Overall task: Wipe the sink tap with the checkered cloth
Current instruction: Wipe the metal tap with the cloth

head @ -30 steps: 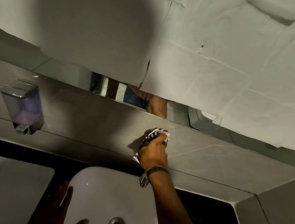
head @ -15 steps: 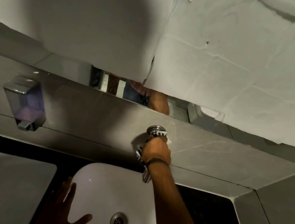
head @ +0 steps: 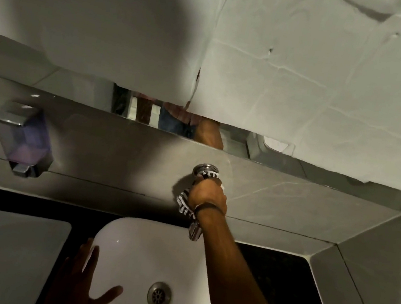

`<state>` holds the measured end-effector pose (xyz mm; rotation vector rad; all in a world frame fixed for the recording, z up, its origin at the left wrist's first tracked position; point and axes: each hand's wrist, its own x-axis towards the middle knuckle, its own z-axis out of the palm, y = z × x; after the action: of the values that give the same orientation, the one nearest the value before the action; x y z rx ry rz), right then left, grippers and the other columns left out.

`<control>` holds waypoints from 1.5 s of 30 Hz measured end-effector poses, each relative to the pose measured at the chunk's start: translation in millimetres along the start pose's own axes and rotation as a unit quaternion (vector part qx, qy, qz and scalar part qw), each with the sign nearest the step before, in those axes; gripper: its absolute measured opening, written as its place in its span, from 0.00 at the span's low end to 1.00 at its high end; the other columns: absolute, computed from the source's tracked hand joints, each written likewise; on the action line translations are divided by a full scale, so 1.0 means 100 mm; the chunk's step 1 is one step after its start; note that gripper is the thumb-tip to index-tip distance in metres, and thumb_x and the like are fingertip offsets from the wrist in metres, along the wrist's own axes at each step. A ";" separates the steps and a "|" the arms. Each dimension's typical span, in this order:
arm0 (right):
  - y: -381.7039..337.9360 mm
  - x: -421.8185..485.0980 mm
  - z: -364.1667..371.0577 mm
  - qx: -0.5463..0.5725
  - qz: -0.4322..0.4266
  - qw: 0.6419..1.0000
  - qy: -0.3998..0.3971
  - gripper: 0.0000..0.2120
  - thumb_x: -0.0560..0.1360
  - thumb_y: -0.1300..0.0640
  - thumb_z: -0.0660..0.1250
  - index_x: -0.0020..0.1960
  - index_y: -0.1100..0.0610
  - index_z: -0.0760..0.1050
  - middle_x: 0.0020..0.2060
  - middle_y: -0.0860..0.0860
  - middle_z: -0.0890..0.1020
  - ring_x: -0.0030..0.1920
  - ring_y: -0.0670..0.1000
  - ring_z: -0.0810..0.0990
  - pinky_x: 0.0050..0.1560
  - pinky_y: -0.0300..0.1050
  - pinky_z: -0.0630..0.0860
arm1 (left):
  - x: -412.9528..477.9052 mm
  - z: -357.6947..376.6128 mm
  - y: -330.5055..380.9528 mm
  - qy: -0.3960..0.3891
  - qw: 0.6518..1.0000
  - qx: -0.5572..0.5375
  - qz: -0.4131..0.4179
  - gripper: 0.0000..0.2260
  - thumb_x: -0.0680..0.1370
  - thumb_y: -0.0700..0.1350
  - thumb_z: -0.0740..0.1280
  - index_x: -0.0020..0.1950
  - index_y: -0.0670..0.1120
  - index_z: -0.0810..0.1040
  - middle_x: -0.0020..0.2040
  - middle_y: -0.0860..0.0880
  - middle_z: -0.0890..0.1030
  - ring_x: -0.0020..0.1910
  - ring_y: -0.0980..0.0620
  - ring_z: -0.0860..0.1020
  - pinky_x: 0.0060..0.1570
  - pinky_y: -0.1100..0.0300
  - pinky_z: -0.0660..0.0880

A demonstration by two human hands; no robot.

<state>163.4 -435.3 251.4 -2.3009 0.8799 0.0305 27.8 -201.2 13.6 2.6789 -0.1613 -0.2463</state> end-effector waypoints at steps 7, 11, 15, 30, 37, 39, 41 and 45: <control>0.92 -0.56 0.57 0.308 -0.145 0.926 0.165 0.07 0.84 0.48 0.60 0.61 0.45 0.72 0.50 0.48 0.84 0.52 0.43 0.84 0.49 0.30 0.74 | 0.02 0.00 0.00 -0.006 1.000 -0.019 0.004 0.55 0.66 0.82 0.51 0.78 0.41 0.61 0.78 0.38 0.62 0.72 0.35 0.67 0.65 0.32 0.68; 1.11 -0.63 0.82 0.364 -0.188 0.893 0.189 0.14 0.83 0.57 0.58 0.67 0.50 0.71 0.54 0.37 0.86 0.52 0.29 0.81 0.51 0.25 0.74 | 0.01 -0.04 0.03 -0.005 1.000 -0.027 0.009 0.52 0.66 0.81 0.50 0.77 0.44 0.58 0.77 0.34 0.65 0.70 0.31 0.70 0.63 0.30 0.69; 1.07 -0.50 0.69 0.315 -0.212 0.903 0.202 0.12 0.82 0.49 0.58 0.58 0.30 0.69 0.48 0.28 0.83 0.48 0.30 0.81 0.45 0.24 0.73 | 0.00 -0.04 0.04 0.007 1.000 -0.016 0.005 0.54 0.66 0.82 0.50 0.78 0.43 0.60 0.78 0.36 0.62 0.72 0.32 0.68 0.66 0.31 0.67; 0.35 0.00 0.05 0.011 -0.086 0.995 0.058 0.21 0.84 0.40 0.54 0.60 0.56 0.74 0.55 0.59 0.86 0.50 0.60 0.81 0.51 0.51 0.72 | -0.04 -0.03 0.04 0.005 0.999 -0.030 -0.011 0.58 0.63 0.83 0.51 0.81 0.43 0.56 0.82 0.46 0.49 0.79 0.40 0.56 0.75 0.38 0.57; 0.48 -0.19 0.20 0.091 -0.083 0.985 0.118 0.20 0.82 0.40 0.60 0.64 0.54 0.75 0.56 0.57 0.86 0.56 0.61 0.84 0.49 0.47 0.72 | -0.09 -0.13 0.14 0.027 0.999 -0.039 -0.006 0.60 0.62 0.83 0.47 0.80 0.42 0.55 0.82 0.44 0.49 0.80 0.39 0.55 0.76 0.38 0.56; 0.76 -0.39 0.42 0.205 -0.138 0.956 0.159 0.18 0.82 0.44 0.63 0.68 0.52 0.71 0.59 0.53 0.85 0.59 0.54 0.84 0.51 0.39 0.76 | -0.09 -0.16 0.16 0.020 0.999 -0.035 -0.015 0.62 0.60 0.84 0.43 0.81 0.43 0.51 0.82 0.45 0.46 0.80 0.41 0.53 0.77 0.40 0.53; 1.02 -0.58 0.67 0.309 -0.167 0.923 0.159 0.20 0.81 0.50 0.67 0.71 0.52 0.70 0.60 0.49 0.84 0.60 0.44 0.83 0.56 0.29 0.76 | -0.09 -0.16 0.16 0.020 0.999 -0.033 -0.022 0.63 0.58 0.85 0.40 0.81 0.44 0.48 0.82 0.46 0.43 0.81 0.41 0.51 0.78 0.42 0.51; 1.32 -0.63 0.92 0.376 -0.182 0.899 0.133 0.18 0.81 0.60 0.64 0.69 0.51 0.67 0.51 0.38 0.86 0.54 0.34 0.83 0.51 0.25 0.77 | -0.06 -0.10 0.13 0.021 0.999 -0.032 -0.016 0.61 0.61 0.84 0.44 0.80 0.42 0.55 0.82 0.44 0.50 0.80 0.39 0.55 0.76 0.39 0.55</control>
<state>54.5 -416.5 118.5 -1.7007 0.4451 -0.6849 23.4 -207.5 28.8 2.6227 -0.0955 -0.2010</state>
